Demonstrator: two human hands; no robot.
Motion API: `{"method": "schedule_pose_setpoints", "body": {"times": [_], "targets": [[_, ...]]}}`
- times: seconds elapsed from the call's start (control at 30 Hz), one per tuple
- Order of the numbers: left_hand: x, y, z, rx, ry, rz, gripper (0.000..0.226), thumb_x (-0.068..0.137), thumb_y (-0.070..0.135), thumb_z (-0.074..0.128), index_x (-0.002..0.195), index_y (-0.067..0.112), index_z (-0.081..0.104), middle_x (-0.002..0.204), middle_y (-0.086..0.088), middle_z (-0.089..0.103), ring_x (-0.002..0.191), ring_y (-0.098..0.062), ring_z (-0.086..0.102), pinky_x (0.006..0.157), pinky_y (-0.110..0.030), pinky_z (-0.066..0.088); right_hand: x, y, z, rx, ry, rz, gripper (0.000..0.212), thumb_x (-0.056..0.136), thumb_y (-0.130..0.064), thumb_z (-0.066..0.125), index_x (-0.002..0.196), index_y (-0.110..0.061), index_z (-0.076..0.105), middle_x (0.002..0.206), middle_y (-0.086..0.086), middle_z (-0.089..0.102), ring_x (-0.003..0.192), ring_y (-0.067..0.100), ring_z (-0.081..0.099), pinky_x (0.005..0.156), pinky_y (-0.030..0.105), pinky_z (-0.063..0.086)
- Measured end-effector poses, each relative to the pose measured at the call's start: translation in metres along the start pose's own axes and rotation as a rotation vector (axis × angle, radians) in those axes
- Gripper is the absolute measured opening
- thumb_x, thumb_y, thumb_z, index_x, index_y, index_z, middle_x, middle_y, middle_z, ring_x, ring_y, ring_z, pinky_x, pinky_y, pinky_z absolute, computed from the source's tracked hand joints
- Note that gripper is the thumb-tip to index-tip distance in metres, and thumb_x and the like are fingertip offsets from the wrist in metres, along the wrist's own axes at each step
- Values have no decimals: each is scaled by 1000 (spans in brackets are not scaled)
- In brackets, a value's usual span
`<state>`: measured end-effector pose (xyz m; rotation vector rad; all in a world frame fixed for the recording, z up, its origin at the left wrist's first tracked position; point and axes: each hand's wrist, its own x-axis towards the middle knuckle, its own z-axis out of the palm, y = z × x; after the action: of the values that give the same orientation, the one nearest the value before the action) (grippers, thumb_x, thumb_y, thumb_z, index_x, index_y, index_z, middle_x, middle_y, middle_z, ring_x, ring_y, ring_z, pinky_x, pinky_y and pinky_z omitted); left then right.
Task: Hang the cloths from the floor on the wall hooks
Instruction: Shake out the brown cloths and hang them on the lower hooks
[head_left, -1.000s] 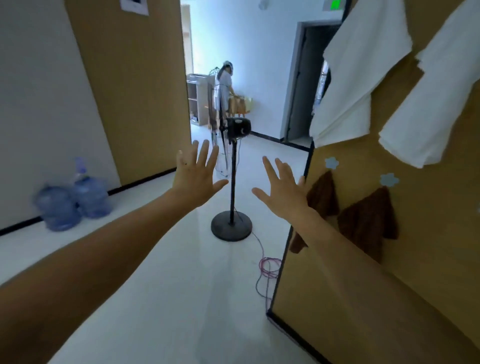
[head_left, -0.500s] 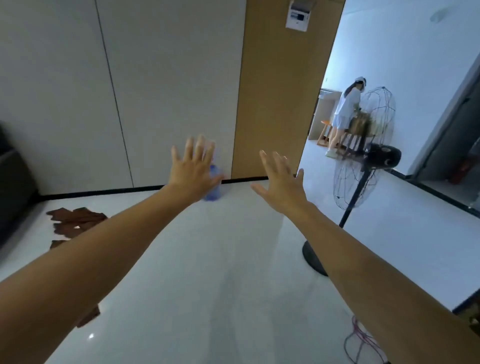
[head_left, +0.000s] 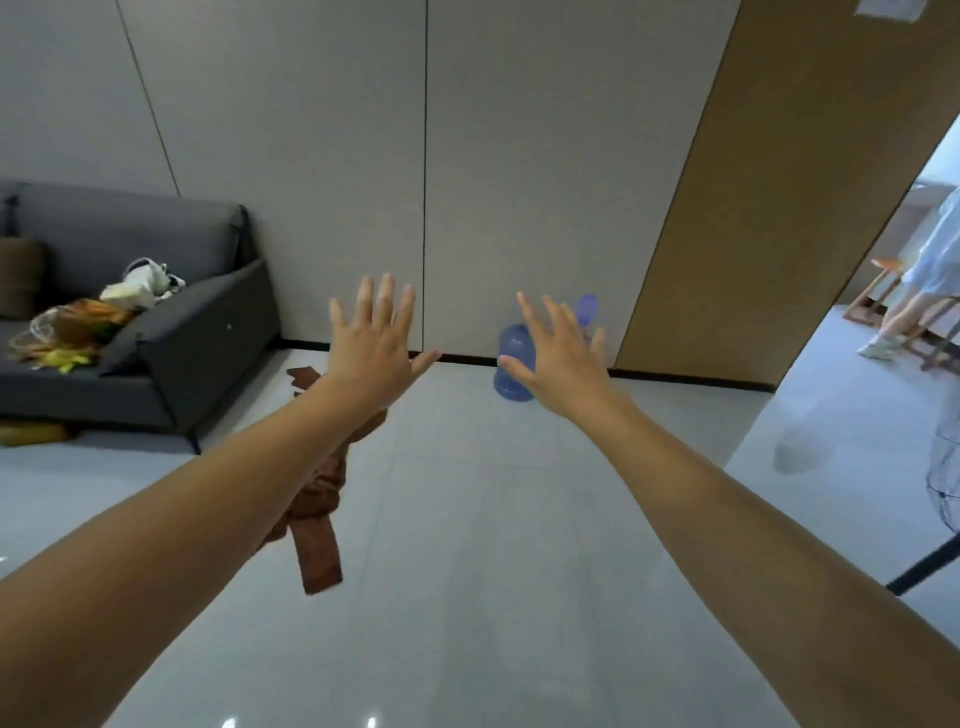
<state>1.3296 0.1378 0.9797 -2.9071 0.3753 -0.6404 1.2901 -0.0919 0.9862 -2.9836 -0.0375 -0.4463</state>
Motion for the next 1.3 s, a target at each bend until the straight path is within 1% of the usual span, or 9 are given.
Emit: {"method": "schedule_pose_setpoints", "body": {"times": [0.27, 0.43, 0.67, 0.8, 1.0, 1.2, 1.3], "targets": [[48, -61, 55, 66, -75, -149, 85, 92, 69, 20, 154, 17, -5, 162, -11, -4, 148, -32, -6, 116, -59, 11, 114, -40, 66, 81, -63, -159, 79, 94, -63, 39, 152, -40, -9, 164, 0, -4, 150, 21, -3, 114, 63, 2], [93, -92, 87, 138, -121, -272, 85, 92, 69, 19, 154, 16, -4, 162, -10, -4, 148, -31, -6, 116, -57, 11, 198, -51, 104, 113, -82, -309, 80, 94, -63, 39, 152, -39, -11, 164, 0, -4, 150, 23, -3, 114, 64, 3], [139, -129, 126, 230, -183, -473, 86, 90, 71, 20, 154, 17, 1, 162, -11, 1, 148, -32, 0, 116, -57, 16, 300, -78, 152, 154, -109, -543, 78, 96, -60, 40, 153, -37, -8, 163, 2, 0, 150, 25, 0, 113, 65, 6], [148, -150, 148, 246, -213, -549, 86, 90, 70, 21, 154, 16, 4, 161, -11, 4, 148, -32, 1, 115, -58, 17, 343, -103, 184, 150, -137, -620, 78, 96, -61, 39, 153, -35, -7, 163, 3, 2, 150, 25, 1, 113, 65, 9], [153, -207, 184, 259, -246, -682, 85, 91, 70, 24, 154, 16, 4, 161, -10, 4, 148, -32, 2, 114, -57, 16, 398, -174, 233, 159, -193, -747, 79, 95, -62, 39, 153, -37, -9, 163, 3, 2, 150, 26, 2, 112, 66, 8], [161, -290, 216, 257, -229, -798, 84, 92, 69, 25, 154, 15, 5, 161, -12, 4, 148, -33, 3, 114, -58, 17, 447, -259, 266, 157, -229, -865, 79, 96, -61, 38, 153, -36, -10, 164, 2, -1, 150, 25, -1, 113, 64, 6], [168, -330, 227, 270, -253, -838, 84, 92, 68, 24, 154, 15, 5, 161, -12, 5, 147, -34, 3, 113, -59, 18, 475, -297, 277, 154, -239, -899, 78, 96, -61, 38, 152, -37, -11, 164, 1, -1, 150, 24, -2, 113, 64, 6]]}}
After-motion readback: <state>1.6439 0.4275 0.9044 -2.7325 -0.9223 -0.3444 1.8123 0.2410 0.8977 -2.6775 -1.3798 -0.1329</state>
